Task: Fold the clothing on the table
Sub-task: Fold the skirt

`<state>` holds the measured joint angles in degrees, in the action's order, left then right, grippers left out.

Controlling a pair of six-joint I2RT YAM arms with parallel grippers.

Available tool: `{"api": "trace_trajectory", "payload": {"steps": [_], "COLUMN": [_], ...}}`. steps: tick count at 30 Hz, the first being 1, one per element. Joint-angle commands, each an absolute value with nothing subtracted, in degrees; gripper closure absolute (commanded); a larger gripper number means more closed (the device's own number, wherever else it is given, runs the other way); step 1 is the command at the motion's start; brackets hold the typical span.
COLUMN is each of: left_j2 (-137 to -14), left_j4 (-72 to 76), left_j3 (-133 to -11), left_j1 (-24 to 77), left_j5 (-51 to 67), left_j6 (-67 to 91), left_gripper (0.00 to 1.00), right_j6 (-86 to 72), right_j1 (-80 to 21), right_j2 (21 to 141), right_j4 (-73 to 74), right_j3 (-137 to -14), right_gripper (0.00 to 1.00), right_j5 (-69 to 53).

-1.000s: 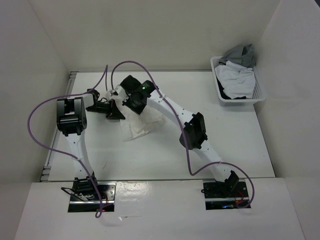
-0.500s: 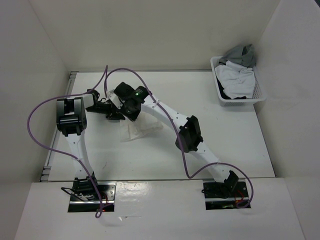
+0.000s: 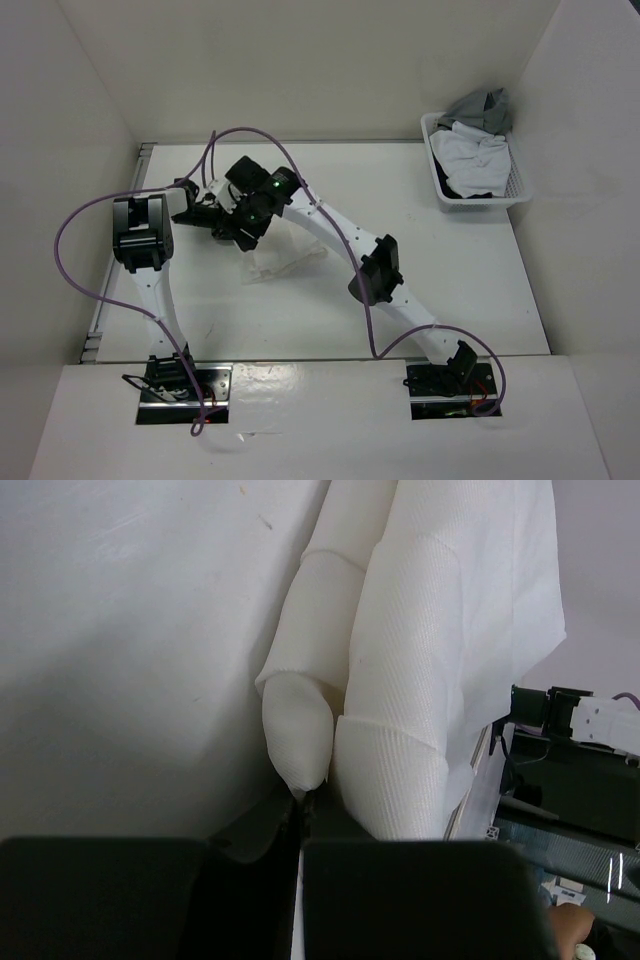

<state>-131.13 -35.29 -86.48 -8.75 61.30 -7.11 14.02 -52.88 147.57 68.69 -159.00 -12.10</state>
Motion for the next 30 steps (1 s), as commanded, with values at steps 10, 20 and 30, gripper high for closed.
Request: {"api": "trace_trajectory", "payload": {"steps": [10,20,30], "left_j2": [-127.18,-112.79,-105.38], "left_j4": [-42.0,-55.46,-54.23], "left_j3": [-86.4,-84.02,-91.93], "left_j1": [-11.33,-32.86,-16.63], "left_j5": [55.99,42.19,58.44], "left_j6": [-14.58,-28.47,-21.88], "left_gripper": [0.65,0.31,0.31], "right_j6": [21.88,23.12,22.06], "right_j1": [-52.92,-44.67,-26.12], "right_j2": [137.73,121.65,112.41], "right_j4": [74.44,69.79,62.31], "right_j3": [-158.57,-133.53,-114.43], "right_gripper": [0.28,0.21,0.21], "right_j5": [-22.25,-9.24,-17.82]}}
